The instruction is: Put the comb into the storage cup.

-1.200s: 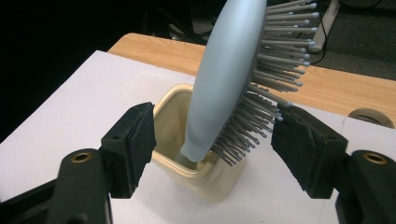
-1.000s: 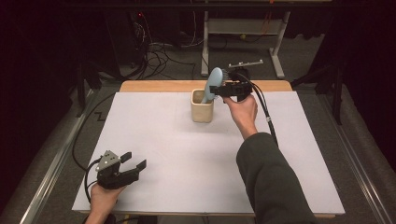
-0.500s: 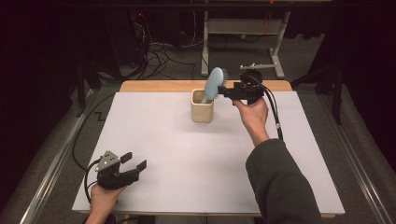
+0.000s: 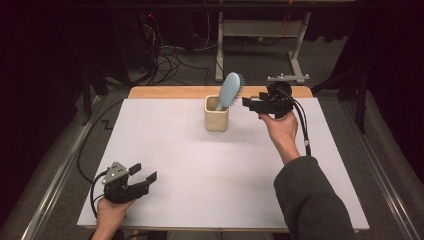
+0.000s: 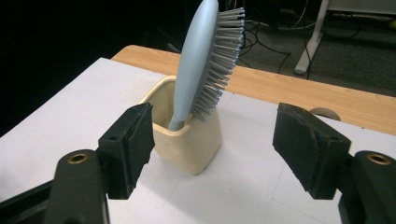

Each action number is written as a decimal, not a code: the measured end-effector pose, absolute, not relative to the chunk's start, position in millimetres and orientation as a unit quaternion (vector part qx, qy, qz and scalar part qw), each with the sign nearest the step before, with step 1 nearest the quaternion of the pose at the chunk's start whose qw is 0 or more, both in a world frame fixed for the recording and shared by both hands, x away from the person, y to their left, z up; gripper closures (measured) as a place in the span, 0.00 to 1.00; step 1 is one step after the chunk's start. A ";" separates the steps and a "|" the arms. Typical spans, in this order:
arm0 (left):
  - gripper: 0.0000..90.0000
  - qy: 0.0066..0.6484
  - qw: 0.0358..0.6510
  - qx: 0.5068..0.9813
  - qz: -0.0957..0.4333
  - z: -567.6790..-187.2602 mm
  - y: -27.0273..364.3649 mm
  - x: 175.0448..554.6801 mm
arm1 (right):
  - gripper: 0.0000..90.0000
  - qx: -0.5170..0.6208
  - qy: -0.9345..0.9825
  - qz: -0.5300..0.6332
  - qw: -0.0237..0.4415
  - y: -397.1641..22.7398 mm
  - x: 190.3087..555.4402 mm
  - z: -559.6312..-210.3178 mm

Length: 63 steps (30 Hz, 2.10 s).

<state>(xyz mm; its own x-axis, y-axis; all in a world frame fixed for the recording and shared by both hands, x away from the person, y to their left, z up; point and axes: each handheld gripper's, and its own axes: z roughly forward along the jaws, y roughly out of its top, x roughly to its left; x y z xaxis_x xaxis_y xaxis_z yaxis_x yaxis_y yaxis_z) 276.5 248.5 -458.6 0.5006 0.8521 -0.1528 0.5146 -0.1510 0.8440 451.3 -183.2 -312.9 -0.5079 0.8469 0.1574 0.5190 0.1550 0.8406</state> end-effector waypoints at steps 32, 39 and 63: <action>0.34 0.467 0.456 0.735 0.184 -458.9 248.9 276.1 | 0.33 0.438 0.751 0.455 0.195 -190.8 433.8 -313.4; 0.34 0.468 0.455 0.735 0.185 -459.0 249.0 276.0 | 0.34 0.435 0.752 0.457 0.192 -194.3 430.4 -314.3; 0.34 0.468 0.455 0.734 0.185 -459.0 248.9 275.8 | 0.33 0.426 0.752 0.462 0.199 -207.9 417.4 -313.2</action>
